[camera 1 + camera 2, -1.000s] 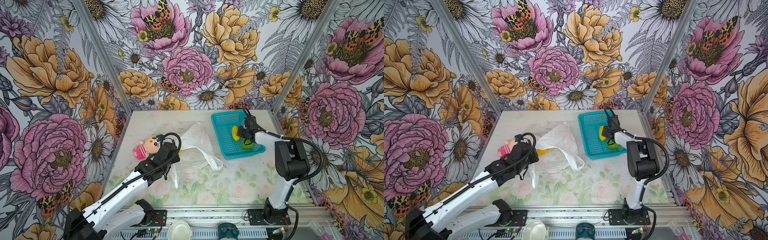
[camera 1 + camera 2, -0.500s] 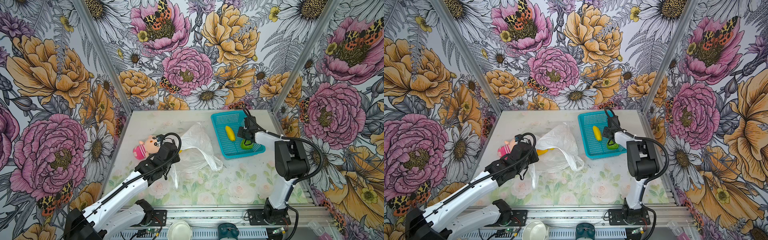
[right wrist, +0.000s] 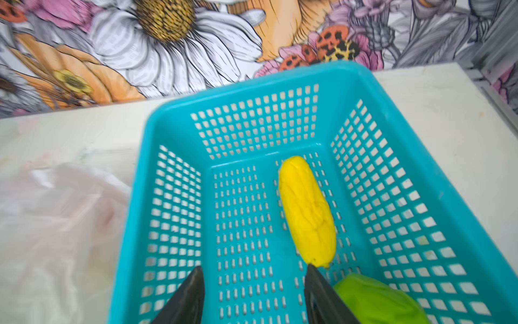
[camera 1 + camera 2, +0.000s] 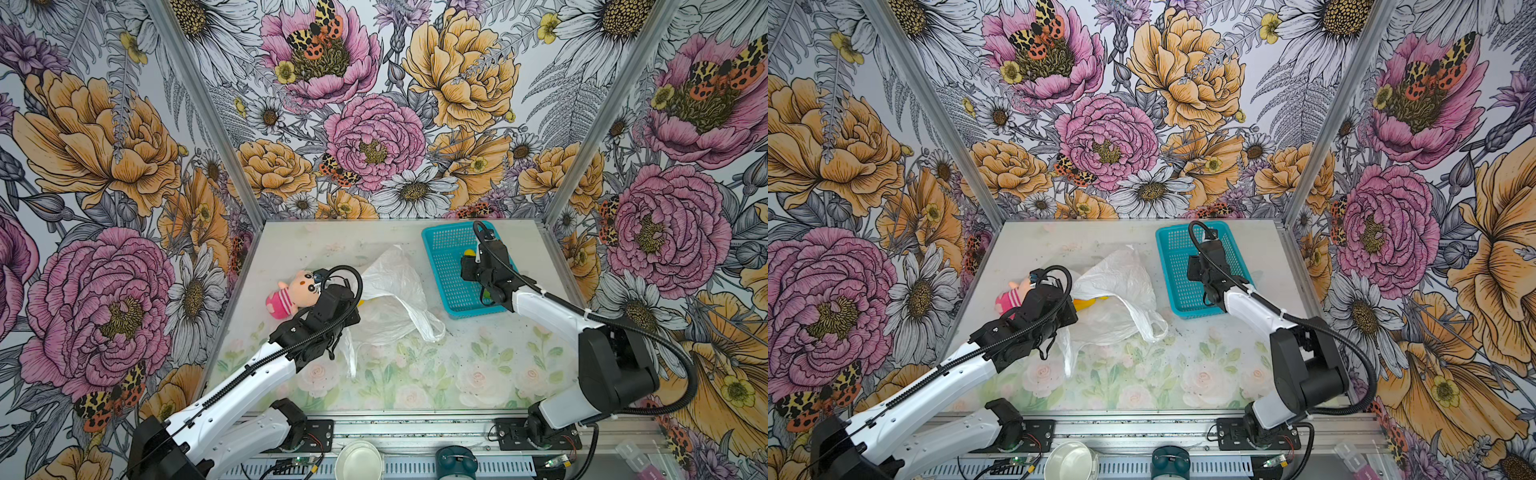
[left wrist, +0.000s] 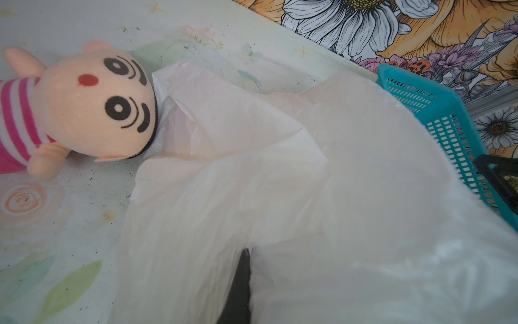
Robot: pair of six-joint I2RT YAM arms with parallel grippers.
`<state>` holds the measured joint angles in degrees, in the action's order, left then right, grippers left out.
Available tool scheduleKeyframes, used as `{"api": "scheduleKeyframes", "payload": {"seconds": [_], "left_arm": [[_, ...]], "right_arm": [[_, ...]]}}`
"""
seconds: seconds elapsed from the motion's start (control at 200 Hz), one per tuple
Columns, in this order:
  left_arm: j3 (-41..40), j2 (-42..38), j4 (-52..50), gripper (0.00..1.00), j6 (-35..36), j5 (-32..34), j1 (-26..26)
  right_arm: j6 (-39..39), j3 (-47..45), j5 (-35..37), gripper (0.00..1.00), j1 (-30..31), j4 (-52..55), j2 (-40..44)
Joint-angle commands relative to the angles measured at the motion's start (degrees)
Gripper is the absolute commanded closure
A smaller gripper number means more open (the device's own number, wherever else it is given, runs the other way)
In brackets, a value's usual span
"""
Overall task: Untie the knot of the plastic bag and take out the fruit
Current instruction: Place the fruit in the basket, then pick up the fruit from the plastic bag.
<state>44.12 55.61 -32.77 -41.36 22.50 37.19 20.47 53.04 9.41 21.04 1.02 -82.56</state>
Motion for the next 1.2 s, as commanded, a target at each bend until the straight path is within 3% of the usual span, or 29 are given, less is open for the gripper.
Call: {"api": "scheduleKeyframes", "payload": {"seconds": [0.0,0.085,0.16,0.27,0.365,0.47,0.575,0.75,0.85,1.065,1.191], "left_arm": [[-0.3,-1.2,0.9,1.00,1.3,0.4,-0.7],[-0.4,-1.0,0.8,1.00,1.4,1.4,-0.8],[-0.4,-0.5,0.8,1.00,1.5,1.4,-0.9],[-0.1,-0.1,0.8,1.00,1.6,0.1,-0.9],[-0.2,-0.5,0.7,1.00,1.6,0.1,-0.8],[-0.4,-0.9,0.8,1.00,1.4,1.3,-0.9],[-0.5,-0.5,0.8,1.00,1.5,1.3,-1.0],[-0.1,-0.3,0.8,1.00,1.5,-0.1,-0.9],[-0.3,-0.6,0.7,1.00,1.4,1.2,-1.0],[-0.2,-0.8,0.7,1.00,1.4,-0.5,-0.9],[-0.6,-2.2,0.8,1.00,1.3,0.6,-0.9]], "right_arm": [[-1.0,-2.8,0.6,0.00,3.1,-7.0,6.9],[8.4,-4.9,1.9,0.01,3.1,-8.3,10.8],[14.2,-10.1,0.2,0.01,2.4,-16.5,14.0],[16.0,-14.3,-15.8,0.00,-0.9,-24.1,17.2],[20.8,-18.0,-18.3,0.00,-1.4,-30.6,20.1],[15.1,-24.7,-29.9,0.00,-1.2,-46.8,22.8],[10.5,-22.1,-33.5,0.01,0.5,-40.8,24.0],[-6.7,-15.0,-21.1,0.02,16.4,-22.7,24.8],[-14.1,-9.1,-13.8,0.08,25.0,-14.2,22.0],[-25.5,-4.8,-11.4,0.15,37.9,-10.9,12.5],[-29.2,-0.1,-8.2,0.30,42.0,-7.0,4.8]]}}
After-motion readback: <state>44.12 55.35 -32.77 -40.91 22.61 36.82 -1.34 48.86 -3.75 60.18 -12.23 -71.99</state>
